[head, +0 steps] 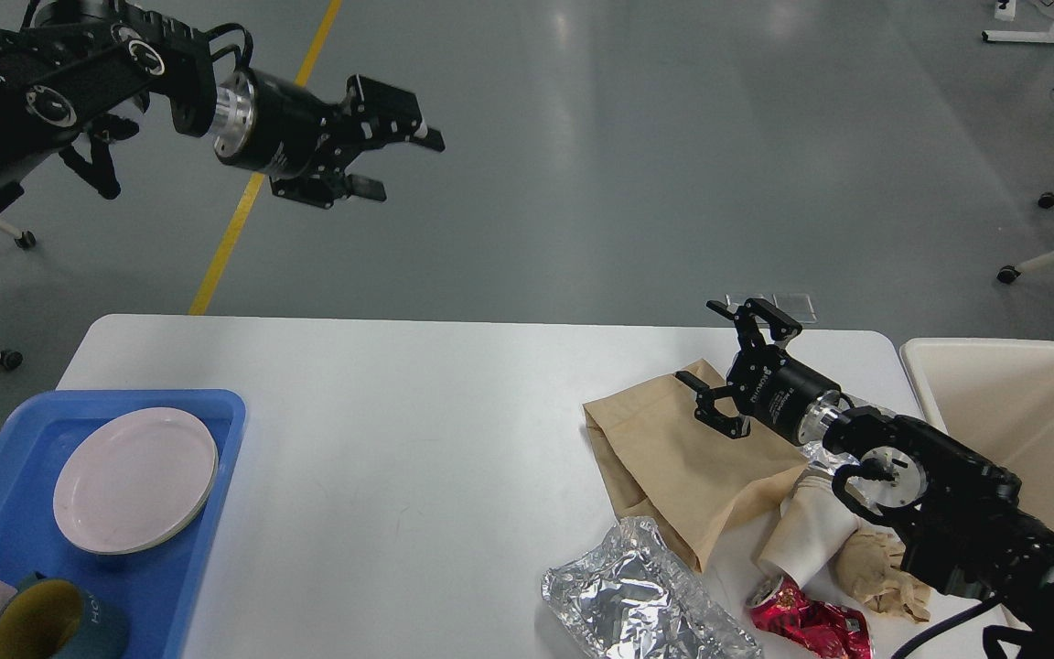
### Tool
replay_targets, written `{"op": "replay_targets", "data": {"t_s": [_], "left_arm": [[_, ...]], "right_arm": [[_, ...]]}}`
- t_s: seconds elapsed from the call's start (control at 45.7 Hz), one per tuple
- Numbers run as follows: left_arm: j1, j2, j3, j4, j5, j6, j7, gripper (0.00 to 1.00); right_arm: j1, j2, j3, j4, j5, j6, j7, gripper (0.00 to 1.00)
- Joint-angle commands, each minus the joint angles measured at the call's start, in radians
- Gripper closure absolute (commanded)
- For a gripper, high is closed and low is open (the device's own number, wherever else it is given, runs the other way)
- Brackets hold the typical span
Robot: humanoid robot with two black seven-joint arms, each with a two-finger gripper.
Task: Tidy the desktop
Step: 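Release the pink plate and raise the left gripper above the tray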
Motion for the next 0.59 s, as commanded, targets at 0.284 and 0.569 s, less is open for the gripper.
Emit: {"op": "replay_targets", "data": {"t_s": [0.284,0.569], "left_arm": [[0.241,-0.021,-0.602,0.227,0.008,0.081,0.005,0.04],[0.369,-0.083,-0.788,0.233,-0.071,0.12,0.005,0.04]], "right_arm": [[0.0,0.0,0.0,0.0,0.0,0.0,-0.001,0.0],[0.0,0.0,-0.001,0.0,0.0,0.0,0.0,0.0]]}}
